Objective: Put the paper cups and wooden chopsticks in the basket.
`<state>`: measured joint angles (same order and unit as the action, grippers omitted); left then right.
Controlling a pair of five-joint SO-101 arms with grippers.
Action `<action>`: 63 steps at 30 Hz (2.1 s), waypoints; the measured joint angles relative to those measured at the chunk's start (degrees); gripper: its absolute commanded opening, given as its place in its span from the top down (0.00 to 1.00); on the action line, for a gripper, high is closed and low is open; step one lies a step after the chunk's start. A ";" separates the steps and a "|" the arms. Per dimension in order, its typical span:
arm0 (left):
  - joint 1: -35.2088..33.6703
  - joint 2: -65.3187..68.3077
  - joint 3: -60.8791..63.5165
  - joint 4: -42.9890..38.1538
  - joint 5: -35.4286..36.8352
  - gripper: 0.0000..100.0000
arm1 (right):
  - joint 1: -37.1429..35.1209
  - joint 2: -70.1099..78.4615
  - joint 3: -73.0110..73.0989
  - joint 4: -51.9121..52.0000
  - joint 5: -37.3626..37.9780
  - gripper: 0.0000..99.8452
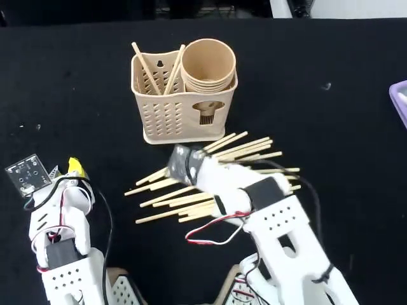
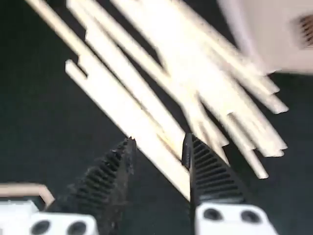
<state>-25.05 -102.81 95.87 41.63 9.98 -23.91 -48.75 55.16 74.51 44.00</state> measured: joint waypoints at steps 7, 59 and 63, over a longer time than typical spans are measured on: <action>0.00 0.00 0.00 0.00 0.00 0.87 | 7.12 -0.09 14.59 -10.02 13.36 0.84; 0.00 0.00 0.00 0.00 0.00 0.87 | 12.13 14.15 17.93 -23.91 17.76 0.95; 0.00 0.00 0.00 0.00 0.00 0.87 | 12.31 18.46 15.12 -24.00 17.76 0.98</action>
<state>-25.05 -102.81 95.87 41.63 9.98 -11.60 -30.29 70.29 50.51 61.76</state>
